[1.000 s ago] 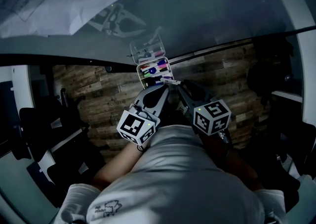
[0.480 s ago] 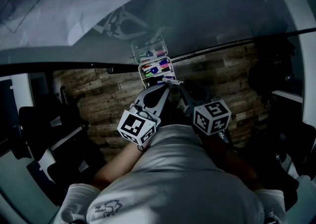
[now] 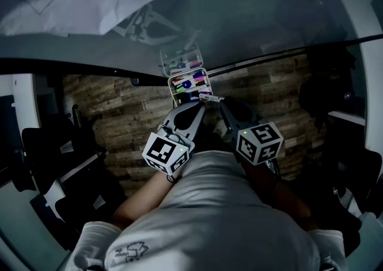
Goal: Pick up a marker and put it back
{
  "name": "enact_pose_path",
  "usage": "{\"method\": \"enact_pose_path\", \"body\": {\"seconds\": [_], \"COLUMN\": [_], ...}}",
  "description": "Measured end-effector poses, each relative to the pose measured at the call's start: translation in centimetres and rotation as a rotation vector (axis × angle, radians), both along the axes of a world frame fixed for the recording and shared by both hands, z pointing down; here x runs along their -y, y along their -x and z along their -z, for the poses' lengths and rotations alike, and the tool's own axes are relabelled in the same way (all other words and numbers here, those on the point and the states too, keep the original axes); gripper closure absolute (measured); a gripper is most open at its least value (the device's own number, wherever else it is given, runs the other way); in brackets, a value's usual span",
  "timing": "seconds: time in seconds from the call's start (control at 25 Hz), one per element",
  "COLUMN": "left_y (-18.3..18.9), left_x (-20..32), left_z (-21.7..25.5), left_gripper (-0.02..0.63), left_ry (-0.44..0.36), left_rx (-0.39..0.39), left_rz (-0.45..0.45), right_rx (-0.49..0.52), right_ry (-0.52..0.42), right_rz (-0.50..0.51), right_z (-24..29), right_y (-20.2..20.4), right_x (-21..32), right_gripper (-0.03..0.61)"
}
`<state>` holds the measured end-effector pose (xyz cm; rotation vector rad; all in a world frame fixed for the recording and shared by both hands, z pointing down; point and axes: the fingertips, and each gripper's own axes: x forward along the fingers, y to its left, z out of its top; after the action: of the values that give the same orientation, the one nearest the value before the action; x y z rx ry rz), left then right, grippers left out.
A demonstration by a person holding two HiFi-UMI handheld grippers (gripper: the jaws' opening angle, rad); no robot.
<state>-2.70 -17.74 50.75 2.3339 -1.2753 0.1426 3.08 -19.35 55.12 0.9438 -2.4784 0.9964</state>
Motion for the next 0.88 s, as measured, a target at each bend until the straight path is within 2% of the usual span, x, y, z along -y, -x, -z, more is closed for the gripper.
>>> {"method": "enact_pose_path", "body": {"seconds": [0.44, 0.88], "left_y": [-0.2, -0.6], "left_x": [-1.3, -2.6], "left_z": [2.4, 6.8], "left_gripper": [0.607, 0.607], "left_ry": [-0.062, -0.189], "left_rx": [-0.01, -0.002], "left_rz": [0.04, 0.08], "right_rx": [0.025, 0.036], "right_ry": [-0.079, -0.224], "right_rz": [0.018, 0.042], "right_z": [3.2, 8.4], "right_y": [-1.0, -2.6], "right_x": [-1.1, -2.0], "right_gripper": [0.505, 0.505]}}
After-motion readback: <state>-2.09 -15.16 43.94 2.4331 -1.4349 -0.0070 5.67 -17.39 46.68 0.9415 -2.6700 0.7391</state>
